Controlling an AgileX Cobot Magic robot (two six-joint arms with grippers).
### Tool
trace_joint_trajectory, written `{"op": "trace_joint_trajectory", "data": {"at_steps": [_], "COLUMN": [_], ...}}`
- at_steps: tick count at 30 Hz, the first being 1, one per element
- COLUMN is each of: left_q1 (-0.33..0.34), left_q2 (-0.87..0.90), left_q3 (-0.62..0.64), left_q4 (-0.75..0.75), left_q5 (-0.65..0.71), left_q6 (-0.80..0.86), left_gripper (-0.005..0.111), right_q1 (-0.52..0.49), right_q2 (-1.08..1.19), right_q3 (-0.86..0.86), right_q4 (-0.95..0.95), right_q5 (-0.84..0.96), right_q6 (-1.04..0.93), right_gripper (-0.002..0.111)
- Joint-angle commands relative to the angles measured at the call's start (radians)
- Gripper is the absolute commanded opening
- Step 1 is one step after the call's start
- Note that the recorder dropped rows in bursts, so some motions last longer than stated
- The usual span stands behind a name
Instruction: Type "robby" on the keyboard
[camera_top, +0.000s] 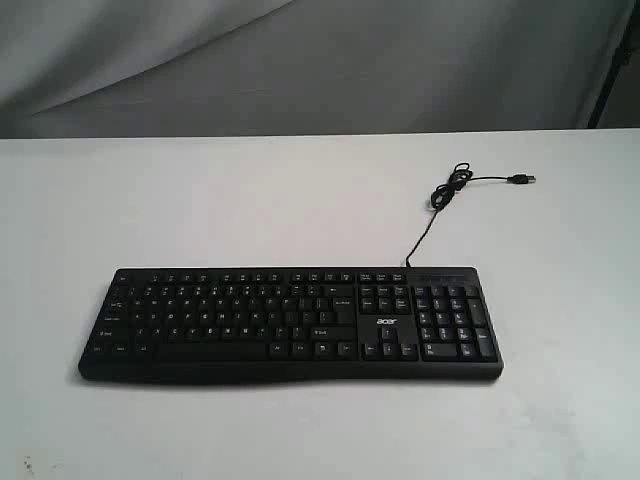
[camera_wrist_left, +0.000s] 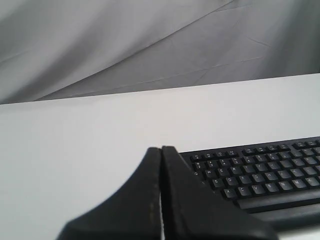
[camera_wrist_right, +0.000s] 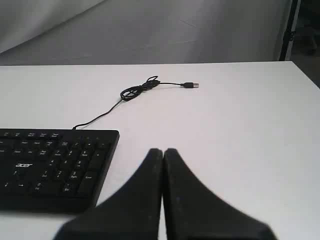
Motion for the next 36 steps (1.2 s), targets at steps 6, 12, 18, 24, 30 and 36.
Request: {"op": "trace_joint_trajectory", "data": {"at_steps": [6,12,18,24,30,36], "left_q1": [-0.006,-0.006,-0.006,-0.006,-0.006,-0.006], "left_q2": [-0.003,-0.003,-0.003,-0.003,-0.003,-0.003], "left_q3": [0.004,0.004,0.004,0.004,0.004,0.004], "left_q4": [0.005,0.005,0.005,0.005,0.005,0.005], "left_q5": [-0.006,-0.006,-0.006,-0.006,-0.006,-0.006], "left_q6": [-0.003,-0.003,-0.003,-0.003,-0.003,-0.003], "left_gripper": [0.000,0.000,0.000,0.000,0.000,0.000], "right_q1": [-0.001,-0.001,-0.001,-0.001,-0.001,-0.001], "right_q2": [-0.006,-0.006,-0.006,-0.006,0.113,0.543], "right_q3": [0.003,0.003,0.003,0.003,-0.151,-0.523], "right_q4": [-0.011,-0.048,-0.040,-0.025,-0.618,-1.079], "right_q5": [-0.002,-0.076,-0.512,-0.767,-0.816,-0.831], "right_q6": [0.000,-0.014,-0.007,0.185,0.883,1.053], "right_gripper": [0.000,0.000,0.000,0.000,0.000,0.000]}}
